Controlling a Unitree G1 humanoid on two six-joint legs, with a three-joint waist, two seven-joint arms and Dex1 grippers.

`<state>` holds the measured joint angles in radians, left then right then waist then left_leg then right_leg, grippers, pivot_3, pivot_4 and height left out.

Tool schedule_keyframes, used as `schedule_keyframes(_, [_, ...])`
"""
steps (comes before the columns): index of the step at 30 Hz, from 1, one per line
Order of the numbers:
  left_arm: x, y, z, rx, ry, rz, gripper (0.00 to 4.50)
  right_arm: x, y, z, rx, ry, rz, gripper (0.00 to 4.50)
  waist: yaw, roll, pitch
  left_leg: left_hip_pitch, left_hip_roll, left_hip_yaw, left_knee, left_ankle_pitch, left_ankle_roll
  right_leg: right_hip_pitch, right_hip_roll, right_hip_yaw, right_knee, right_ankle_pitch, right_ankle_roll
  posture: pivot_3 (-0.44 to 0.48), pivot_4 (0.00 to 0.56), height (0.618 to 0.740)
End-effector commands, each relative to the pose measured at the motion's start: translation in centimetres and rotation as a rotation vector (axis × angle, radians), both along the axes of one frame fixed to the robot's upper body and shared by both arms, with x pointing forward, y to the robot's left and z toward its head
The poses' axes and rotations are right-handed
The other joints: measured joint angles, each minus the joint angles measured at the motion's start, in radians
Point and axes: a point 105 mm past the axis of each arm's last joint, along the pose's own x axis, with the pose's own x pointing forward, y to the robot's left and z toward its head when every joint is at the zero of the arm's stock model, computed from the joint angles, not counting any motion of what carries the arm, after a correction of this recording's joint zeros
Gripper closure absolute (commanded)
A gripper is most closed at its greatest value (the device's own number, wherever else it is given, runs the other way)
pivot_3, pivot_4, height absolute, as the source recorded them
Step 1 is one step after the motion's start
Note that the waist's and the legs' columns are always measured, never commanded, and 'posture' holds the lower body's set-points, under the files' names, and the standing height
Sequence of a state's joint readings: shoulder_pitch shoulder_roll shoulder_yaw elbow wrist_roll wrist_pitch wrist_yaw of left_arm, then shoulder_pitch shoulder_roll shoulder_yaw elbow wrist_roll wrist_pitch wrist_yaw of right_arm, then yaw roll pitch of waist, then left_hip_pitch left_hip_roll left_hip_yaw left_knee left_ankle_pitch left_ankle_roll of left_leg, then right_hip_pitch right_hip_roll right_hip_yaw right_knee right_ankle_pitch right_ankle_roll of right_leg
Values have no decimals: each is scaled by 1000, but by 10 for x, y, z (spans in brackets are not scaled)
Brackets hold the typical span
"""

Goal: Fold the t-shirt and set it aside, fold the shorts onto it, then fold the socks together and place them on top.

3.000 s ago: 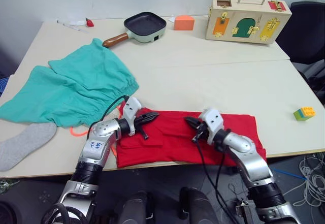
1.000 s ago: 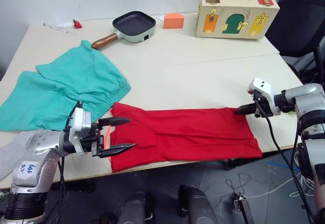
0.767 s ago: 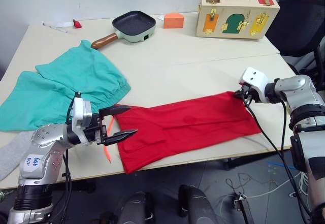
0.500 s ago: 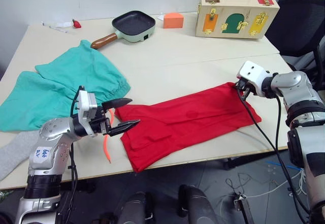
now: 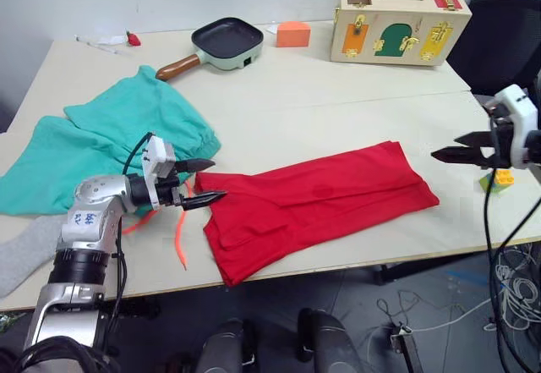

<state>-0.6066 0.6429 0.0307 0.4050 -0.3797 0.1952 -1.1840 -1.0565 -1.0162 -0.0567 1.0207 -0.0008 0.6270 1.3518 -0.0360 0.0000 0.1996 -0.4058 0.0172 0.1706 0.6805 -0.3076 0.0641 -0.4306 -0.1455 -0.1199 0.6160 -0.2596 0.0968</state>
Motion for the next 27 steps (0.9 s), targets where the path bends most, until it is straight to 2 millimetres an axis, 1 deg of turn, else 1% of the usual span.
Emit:
schedule_keyframes(1, [5, 1, -5, 95, 16, -77, 0, -32, 9, -2, 208, 114, -86, 42, 8, 0, 0, 0, 0, 0, 0, 0, 0, 0, 0, 0, 0, 0, 0, 0, 150, 740])
schedule_keyframes(4, [17, -2, -7, 144, 39, -94, 0, -57, 26, -21, 295, 196, -148, 42, 9, 1, 0, -2, -1, 0, 1, -1, -2, -3, -2, -2, 0, 0, -1, 0, 150, 740])
schedule_keyframes(6, [25, -6, -7, 166, 40, -93, 0, -68, 37, -32, 329, 224, -186, 42, 9, 0, -1, -3, -1, 0, 2, -2, -4, -5, -2, -3, 1, 0, -1, 0, 150, 740])
schedule_keyframes(8, [32, -11, -6, 180, 41, -92, 0, -74, 44, -43, 330, 237, -212, 42, 10, 0, -1, -3, -2, 1, 2, -3, -4, -4, -4, -7, 2, 0, 0, 0, 150, 740])
schedule_keyframes(12, [42, -24, -9, 218, 64, -96, 0, -70, 51, -54, 369, 196, -268, 42, 11, 0, -1, -3, -2, 1, 2, -3, -3, -5, -4, -12, 3, 1, 0, 0, 150, 740])
schedule_keyframes(14, [46, -26, -11, 235, 92, -83, 0, -66, 53, -58, 386, 184, -296, 42, 10, 0, -1, -4, -3, 1, 2, -1, 1, -5, -4, -13, 4, 1, 1, 0, 150, 740])
schedule_keyframes(16, [50, -25, -14, 253, 140, -48, 0, -61, 56, -61, 386, 184, -314, 42, 8, 0, -1, -4, -3, 1, 2, 0, 3, -5, -3, -13, 5, 1, 1, 0, 150, 740])
schedule_keyframes(20, [53, -25, -16, 263, 179, -26, 0, -51, 58, -60, 381, 184, -350, 42, 7, -1, -1, -4, -2, 2, 2, 0, 3, -6, -2, -12, 6, 1, 1, 0, 150, 740])
schedule_keyframes(23, [50, -24, -19, 259, 228, -33, 577, -43, 58, -63, 369, 197, -391, 0, 7, -1, -1, -4, -2, 2, 2, 0, 3, -6, -3, -12, 6, 1, 1, 0, 150, 740])
schedule_keyframes(24, [49, -24, -21, 261, 243, -40, 868, -41, 60, -65, 372, 207, -395, 0, 7, -1, -1, -4, -2, 2, 2, 0, 3, -6, -3, -12, 6, 1, 1, 0, 150, 740])
schedule_keyframes(27, [45, -23, -24, 255, 284, -58, 1857, -36, 64, -69, 381, 230, -406, 675, 6, -2, -1, -4, -2, 2, 2, 0, 4, -6, -2, -12, 6, 1, 1, 0, 150, 740])
